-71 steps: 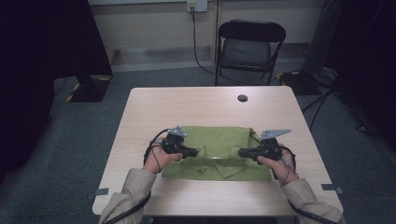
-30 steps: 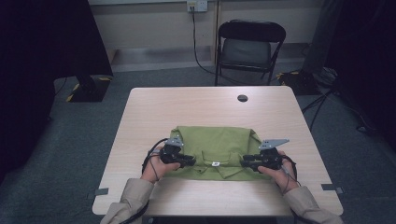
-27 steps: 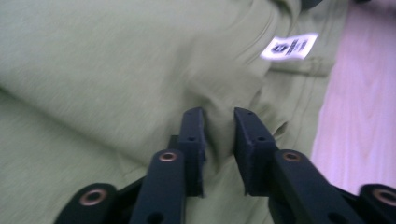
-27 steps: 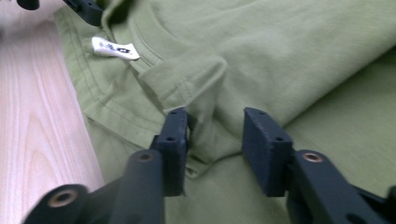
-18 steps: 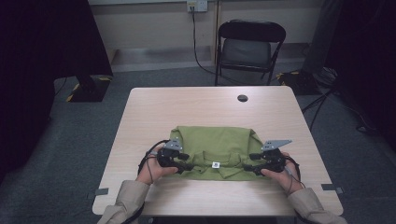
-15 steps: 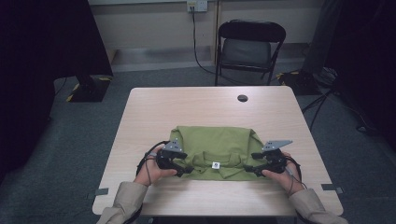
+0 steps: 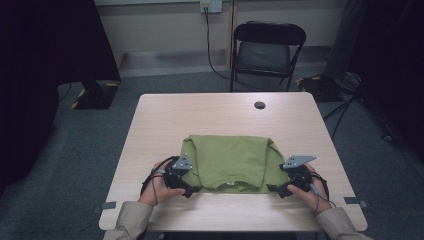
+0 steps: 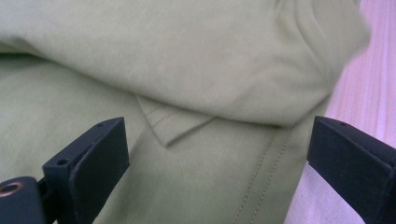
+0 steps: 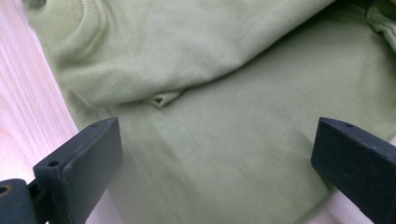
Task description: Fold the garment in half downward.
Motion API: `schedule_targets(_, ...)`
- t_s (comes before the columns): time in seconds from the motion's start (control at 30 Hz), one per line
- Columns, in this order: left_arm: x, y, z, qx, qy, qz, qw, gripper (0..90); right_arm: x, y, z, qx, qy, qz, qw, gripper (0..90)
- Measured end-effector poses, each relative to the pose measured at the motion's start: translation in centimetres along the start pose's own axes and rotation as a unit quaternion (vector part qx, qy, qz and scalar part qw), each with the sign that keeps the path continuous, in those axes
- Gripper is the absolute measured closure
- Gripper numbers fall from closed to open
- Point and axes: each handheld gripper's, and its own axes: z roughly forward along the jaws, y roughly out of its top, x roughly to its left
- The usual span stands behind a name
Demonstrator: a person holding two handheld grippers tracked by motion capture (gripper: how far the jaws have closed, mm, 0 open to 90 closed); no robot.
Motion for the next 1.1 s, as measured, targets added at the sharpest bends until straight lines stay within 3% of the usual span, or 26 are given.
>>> schedule_targets(0.13, 0.0, -0.6, 0.1, 0.007, 0.003, -0.001, 1.0, 3.0, 0.1, -0.2, -0.3, 0.007, -0.007, -0.01, 0.9999, 0.9)
schedule_targets(0.4, 0.0, -1.2, 0.1, -0.007, 0.004, 0.006, 0.9999, 0.2, 0.3, -0.3, -0.2, 0.011, -0.012, -0.026, 0.9995, 0.0)
schedule_targets(0.87, -1.3, -2.0, -0.5, -0.012, -0.008, 0.019, 0.9997, 0.2, -0.5, -0.8, -0.7, 0.015, 0.021, -0.062, 0.9978, 0.0)
schedule_targets(0.97, -1.3, -2.0, -0.7, -0.012, -0.01, 0.009, 0.9998, 0.2, -0.6, -0.8, -0.8, 0.015, 0.023, -0.063, 0.9976, 0.0)
schedule_targets(1.03, -1.3, -1.7, -1.0, -0.003, -0.008, -0.003, 1.0, 1.7, -0.7, -0.8, -0.9, 0.009, 0.029, -0.046, 0.9985, 1.0)
schedule_targets(1.1, -1.1, -1.3, -1.2, -0.012, -0.005, -0.006, 0.9999, 3.0, -0.8, -0.5, -1.3, -0.003, 0.027, -0.033, 0.9991, 1.8)
